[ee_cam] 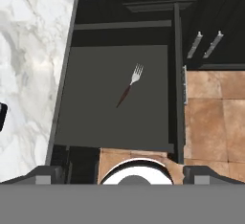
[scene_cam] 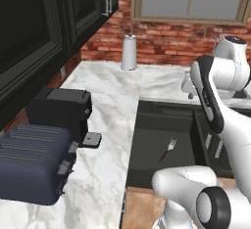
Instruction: Organize the utensils by type. Pick up the wooden spoons from the counter and place them in the open cabinet. Then pick up the metallic utensils from the counter and place them in the open drawer.
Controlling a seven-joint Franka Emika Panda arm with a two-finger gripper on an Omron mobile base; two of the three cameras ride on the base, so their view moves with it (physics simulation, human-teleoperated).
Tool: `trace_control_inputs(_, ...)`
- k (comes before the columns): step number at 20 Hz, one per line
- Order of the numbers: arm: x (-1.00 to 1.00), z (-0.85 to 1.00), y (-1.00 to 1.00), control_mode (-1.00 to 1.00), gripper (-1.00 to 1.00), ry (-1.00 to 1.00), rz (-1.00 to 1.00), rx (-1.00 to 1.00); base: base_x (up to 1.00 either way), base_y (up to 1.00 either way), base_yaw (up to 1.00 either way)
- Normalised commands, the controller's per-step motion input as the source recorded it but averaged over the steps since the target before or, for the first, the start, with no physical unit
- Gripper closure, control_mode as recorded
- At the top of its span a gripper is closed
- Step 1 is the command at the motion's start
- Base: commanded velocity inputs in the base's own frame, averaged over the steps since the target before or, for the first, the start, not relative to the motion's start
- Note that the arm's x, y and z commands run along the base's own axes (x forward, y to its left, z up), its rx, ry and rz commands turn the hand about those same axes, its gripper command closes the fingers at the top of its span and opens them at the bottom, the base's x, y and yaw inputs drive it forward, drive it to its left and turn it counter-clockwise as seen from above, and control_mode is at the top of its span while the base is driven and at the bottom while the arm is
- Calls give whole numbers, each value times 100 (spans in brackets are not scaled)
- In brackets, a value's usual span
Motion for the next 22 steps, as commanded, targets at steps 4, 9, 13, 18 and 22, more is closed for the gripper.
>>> trace_control_inputs(4,0,0,0,100,-100,0,0,0,-88,-20,-13)
trace_control_inputs(9,0,0,0,100,-100,0,0,0,-47,-59,-34)
trace_control_inputs(13,0,0,0,100,-100,0,0,0,-10,-100,-10)
trace_control_inputs(18,0,0,0,100,-100,0,0,0,-2,-100,-14)
trace_control_inputs(22,0,0,0,100,-100,0,0,0,1,-99,-11)
